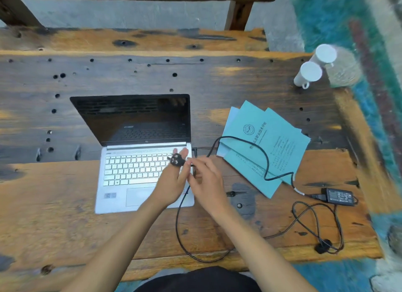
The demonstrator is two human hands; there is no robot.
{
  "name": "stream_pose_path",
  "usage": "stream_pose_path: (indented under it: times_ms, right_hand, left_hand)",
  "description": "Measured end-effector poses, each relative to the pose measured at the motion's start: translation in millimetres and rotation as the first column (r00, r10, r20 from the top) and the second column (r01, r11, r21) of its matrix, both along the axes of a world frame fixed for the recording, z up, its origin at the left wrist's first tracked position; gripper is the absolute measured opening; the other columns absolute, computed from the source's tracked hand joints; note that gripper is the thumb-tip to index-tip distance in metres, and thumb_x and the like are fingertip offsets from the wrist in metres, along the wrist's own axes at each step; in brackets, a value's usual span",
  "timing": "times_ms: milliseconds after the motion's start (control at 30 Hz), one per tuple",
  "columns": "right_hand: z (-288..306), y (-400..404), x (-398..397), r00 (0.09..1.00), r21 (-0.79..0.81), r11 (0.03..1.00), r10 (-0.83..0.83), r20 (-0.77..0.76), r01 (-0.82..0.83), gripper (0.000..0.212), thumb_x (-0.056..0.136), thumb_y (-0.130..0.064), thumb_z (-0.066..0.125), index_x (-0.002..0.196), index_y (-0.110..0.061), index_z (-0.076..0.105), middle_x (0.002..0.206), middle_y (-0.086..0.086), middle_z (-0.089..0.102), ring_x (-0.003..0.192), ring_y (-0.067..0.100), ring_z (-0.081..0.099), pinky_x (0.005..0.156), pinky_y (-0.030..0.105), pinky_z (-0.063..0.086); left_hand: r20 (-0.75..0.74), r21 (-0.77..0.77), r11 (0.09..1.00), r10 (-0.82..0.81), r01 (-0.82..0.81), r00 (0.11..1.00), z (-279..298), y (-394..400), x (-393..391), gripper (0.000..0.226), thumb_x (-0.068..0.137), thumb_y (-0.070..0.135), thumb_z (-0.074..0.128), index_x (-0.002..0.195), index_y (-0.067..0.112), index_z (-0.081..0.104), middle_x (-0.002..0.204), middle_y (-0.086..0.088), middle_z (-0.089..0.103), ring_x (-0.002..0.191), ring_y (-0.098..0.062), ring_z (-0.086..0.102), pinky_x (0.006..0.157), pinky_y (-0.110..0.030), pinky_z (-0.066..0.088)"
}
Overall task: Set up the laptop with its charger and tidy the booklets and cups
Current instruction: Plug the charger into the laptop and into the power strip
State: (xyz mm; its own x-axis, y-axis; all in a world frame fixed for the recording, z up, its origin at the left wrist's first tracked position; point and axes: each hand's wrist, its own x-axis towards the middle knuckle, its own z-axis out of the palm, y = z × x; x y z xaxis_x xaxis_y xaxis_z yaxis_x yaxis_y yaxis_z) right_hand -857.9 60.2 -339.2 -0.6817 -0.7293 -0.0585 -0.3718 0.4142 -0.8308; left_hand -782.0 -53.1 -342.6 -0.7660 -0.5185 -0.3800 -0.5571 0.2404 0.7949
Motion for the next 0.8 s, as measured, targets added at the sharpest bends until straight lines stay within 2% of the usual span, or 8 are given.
stream_pose_path:
  times_ms: [167, 267, 367, 433, 500, 567, 700, 800]
  right_hand:
    - [25, 15, -2, 0.983, -0.083, 0.984, -0.165, -0.084, 0.158, 0.023, 0.096, -0.007, 0.064, 0.116, -0.013, 0.073, 0.11, -0.002, 0.067, 0.099, 0.009, 0.064, 0.086, 0.031, 0.055]
    - [39, 31, -7, 0.972, -0.128, 0.971, -0.215, -0.093, 0.202, 0.027, 0.093, 0.0, 0.065, 0.113, -0.015, 0.076, 0.108, -0.001, 0.069, 0.098, 0.009, 0.066, 0.086, 0.027, 0.057]
    - [55, 48, -20, 0.945, -0.165, 0.944, -0.306, -0.112, 0.286, 0.035, 0.085, 0.009, 0.065, 0.107, -0.016, 0.076, 0.102, -0.003, 0.069, 0.093, 0.006, 0.066, 0.083, 0.025, 0.058]
    - [65, 63, -34, 0.919, -0.18, 0.925, -0.362, -0.154, 0.334, 0.034, 0.083, 0.012, 0.064, 0.104, -0.012, 0.076, 0.099, 0.001, 0.069, 0.091, 0.006, 0.064, 0.081, 0.027, 0.059]
    - [74, 81, -48, 0.888, -0.207, 0.909, -0.403, -0.219, 0.362, 0.025, 0.087, 0.009, 0.065, 0.102, -0.008, 0.076, 0.098, 0.005, 0.071, 0.09, 0.006, 0.062, 0.078, 0.017, 0.055]
    - [85, 100, -63, 0.86, -0.234, 0.89, -0.444, -0.253, 0.391, 0.018, 0.091, 0.006, 0.066, 0.1, -0.006, 0.076, 0.096, 0.008, 0.072, 0.089, 0.008, 0.063, 0.076, 0.006, 0.048]
    - [100, 140, -95, 0.81, -0.288, 0.852, -0.513, -0.285, 0.438, 0.021, 0.086, 0.009, 0.068, 0.097, -0.006, 0.078, 0.094, 0.003, 0.074, 0.085, 0.015, 0.068, 0.072, 0.011, 0.053]
    - [104, 177, -119, 0.771, -0.345, 0.805, -0.578, -0.267, 0.483, 0.029, 0.081, 0.01, 0.069, 0.097, -0.012, 0.079, 0.091, -0.008, 0.069, 0.082, 0.011, 0.068, 0.069, 0.014, 0.055]
  left_hand:
    - [-0.116, 0.039, 0.994, -0.095, 0.101, 0.989, 25, 24, -5, 0.056, 0.104, 0.048, 0.027, 0.143, 0.017, 0.052, 0.147, 0.003, 0.051, 0.137, 0.003, 0.038, 0.108, -0.006, 0.025]
    - [-0.192, 0.103, 0.982, -0.139, 0.161, 0.971, 39, 39, -11, 0.049, 0.105, 0.047, 0.028, 0.127, 0.02, 0.062, 0.127, -0.002, 0.067, 0.111, 0.001, 0.058, 0.101, -0.024, 0.045]
    - [-0.25, 0.125, 0.969, -0.177, 0.213, 0.952, 50, 54, -30, 0.043, 0.106, 0.04, 0.036, 0.142, 0.021, 0.051, 0.146, 0.001, 0.054, 0.133, -0.003, 0.049, 0.115, -0.031, 0.037]
    - [-0.303, 0.147, 0.955, -0.205, 0.258, 0.931, 58, 65, -48, 0.042, 0.106, 0.035, 0.042, 0.145, 0.022, 0.045, 0.148, 0.005, 0.05, 0.131, 0.011, 0.044, 0.113, -0.016, 0.033]
    - [-0.318, 0.15, 0.94, -0.249, 0.308, 0.915, 66, 77, -68, 0.048, 0.103, 0.038, 0.047, 0.148, 0.022, 0.042, 0.146, 0.008, 0.05, 0.127, 0.016, 0.044, 0.105, -0.007, 0.032]
    - [-0.328, 0.162, 0.917, -0.297, 0.364, 0.897, 75, 92, -92, 0.055, 0.101, 0.047, 0.048, 0.151, 0.027, 0.04, 0.15, 0.012, 0.048, 0.134, 0.004, 0.045, 0.11, -0.016, 0.034]
    - [-0.375, 0.136, 0.891, -0.359, 0.433, 0.855, 86, 127, -133, 0.057, 0.098, 0.051, 0.049, 0.147, 0.023, 0.046, 0.152, 0.008, 0.048, 0.138, -0.005, 0.044, 0.117, -0.032, 0.035]
    - [-0.399, 0.068, 0.863, -0.437, 0.501, 0.806, 95, 155, -164, 0.044, 0.094, 0.057, 0.051, 0.135, 0.04, 0.055, 0.146, 0.021, 0.049, 0.135, 0.006, 0.042, 0.115, -0.021, 0.032]
